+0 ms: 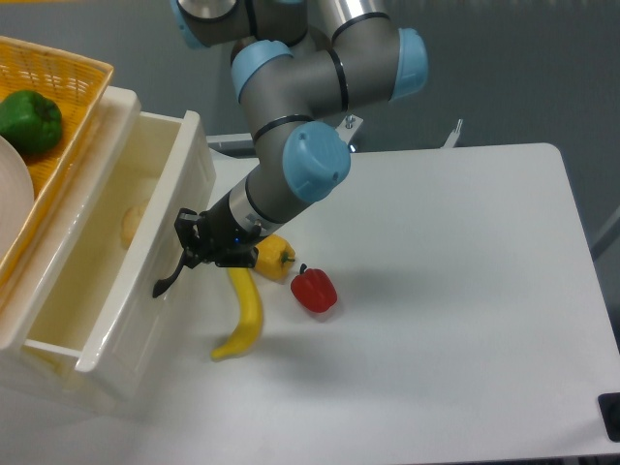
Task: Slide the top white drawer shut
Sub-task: 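Push the drawer front inward into the white cabinet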
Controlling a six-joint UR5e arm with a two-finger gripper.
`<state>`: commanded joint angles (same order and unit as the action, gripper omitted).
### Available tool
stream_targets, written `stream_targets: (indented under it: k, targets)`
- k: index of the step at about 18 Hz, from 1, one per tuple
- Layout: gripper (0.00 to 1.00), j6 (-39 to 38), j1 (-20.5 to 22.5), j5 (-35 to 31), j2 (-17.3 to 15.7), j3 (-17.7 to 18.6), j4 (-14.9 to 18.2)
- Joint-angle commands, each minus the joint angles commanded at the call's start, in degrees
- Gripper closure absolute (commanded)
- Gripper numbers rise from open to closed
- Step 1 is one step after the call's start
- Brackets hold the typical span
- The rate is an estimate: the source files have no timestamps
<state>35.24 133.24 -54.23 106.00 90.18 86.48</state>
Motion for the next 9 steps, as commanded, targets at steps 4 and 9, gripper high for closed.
stream_targets:
  k: [4, 9]
  targets:
    - [1.00, -0.1, -0.7, 0.1, -0.1, 0.1, 0.0]
    - [1.00, -0.6, -1.7, 0.2, -0.1, 0.0, -0.3]
